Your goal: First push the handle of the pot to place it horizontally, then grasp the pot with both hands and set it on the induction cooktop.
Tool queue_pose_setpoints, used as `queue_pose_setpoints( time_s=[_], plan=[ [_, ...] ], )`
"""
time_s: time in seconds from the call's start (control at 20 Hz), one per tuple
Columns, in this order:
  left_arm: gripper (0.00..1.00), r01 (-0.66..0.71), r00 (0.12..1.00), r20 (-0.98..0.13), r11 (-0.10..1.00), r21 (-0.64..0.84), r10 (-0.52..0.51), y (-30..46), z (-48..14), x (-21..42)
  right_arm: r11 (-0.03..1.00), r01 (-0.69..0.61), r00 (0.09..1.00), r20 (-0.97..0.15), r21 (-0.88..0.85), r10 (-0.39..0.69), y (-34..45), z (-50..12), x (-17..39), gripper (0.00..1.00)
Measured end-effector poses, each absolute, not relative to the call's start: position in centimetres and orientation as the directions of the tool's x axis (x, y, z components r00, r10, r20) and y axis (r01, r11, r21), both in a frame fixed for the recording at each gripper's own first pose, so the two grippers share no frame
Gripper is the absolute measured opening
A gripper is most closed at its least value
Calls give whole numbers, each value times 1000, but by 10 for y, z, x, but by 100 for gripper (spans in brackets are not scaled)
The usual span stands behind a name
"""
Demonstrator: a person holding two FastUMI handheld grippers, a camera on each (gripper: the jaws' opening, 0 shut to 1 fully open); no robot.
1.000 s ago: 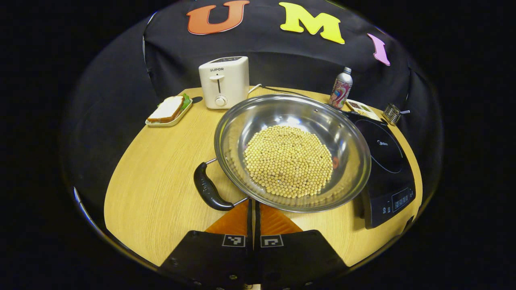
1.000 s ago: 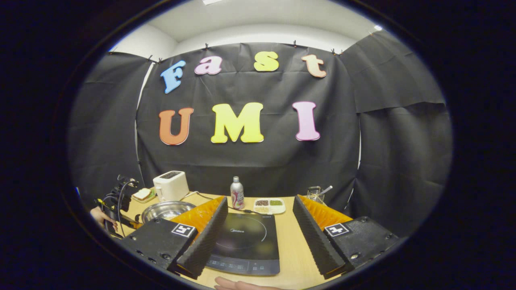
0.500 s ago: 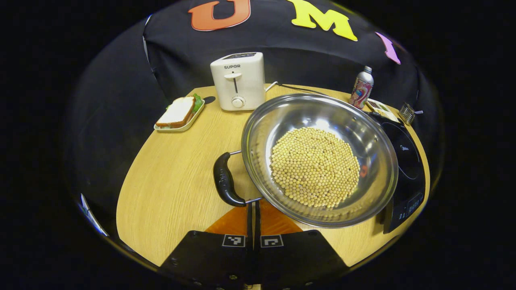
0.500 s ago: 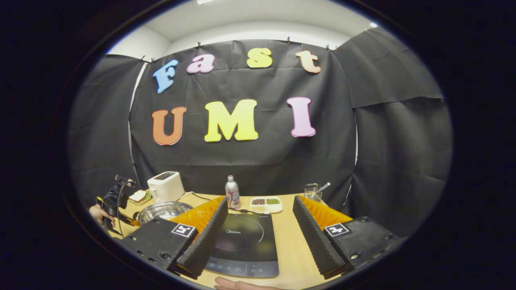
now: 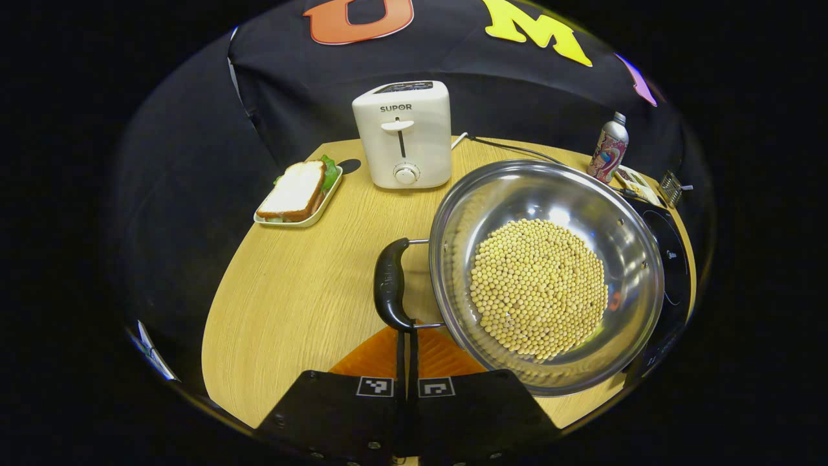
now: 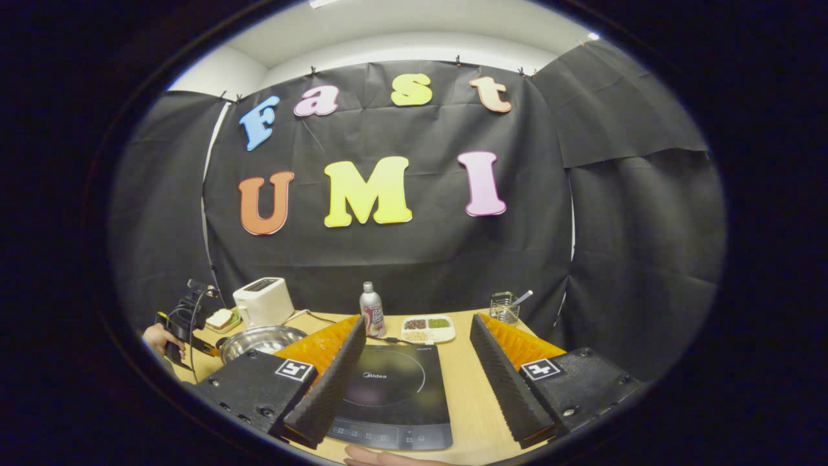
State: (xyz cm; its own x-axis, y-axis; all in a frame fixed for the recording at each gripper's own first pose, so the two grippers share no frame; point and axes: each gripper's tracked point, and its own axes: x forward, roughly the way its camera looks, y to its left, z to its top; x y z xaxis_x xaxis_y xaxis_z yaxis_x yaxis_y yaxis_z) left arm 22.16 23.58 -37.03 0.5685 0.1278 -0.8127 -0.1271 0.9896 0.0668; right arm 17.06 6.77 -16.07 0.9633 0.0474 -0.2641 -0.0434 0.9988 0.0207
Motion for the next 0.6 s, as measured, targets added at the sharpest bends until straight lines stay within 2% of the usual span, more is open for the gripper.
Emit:
queue_pose_setpoints(
  time_s=[0.05,0.1,0.15,0.35,0.4,0.45,0.6],
  plan=[
    [0,-126,568,-814,990,66,126,238,-370,223,999,-40,962,-268,18,43,68,-162,171,99],
    [9,-127,568,-813,990,65,126,239,-370,226,999,-38,962,-271,18,42,69,-163,171,99],
    [0,-127,571,-811,990,64,126,241,-371,228,999,-35,960,-276,18,38,71,-165,172,99],
    [0,-124,574,-812,991,49,111,242,-371,232,999,-32,953,-300,4,32,78,-173,173,99],
    [10,-125,576,-811,991,40,105,242,-371,231,999,-32,953,-301,2,31,81,-173,173,100],
    [0,-130,578,-810,991,31,101,242,-370,231,1000,-32,952,-305,-1,30,83,-175,173,99],
    [0,-143,603,-790,989,22,105,245,-363,228,999,-38,946,-324,-7,34,97,-183,175,100]
  ],
)
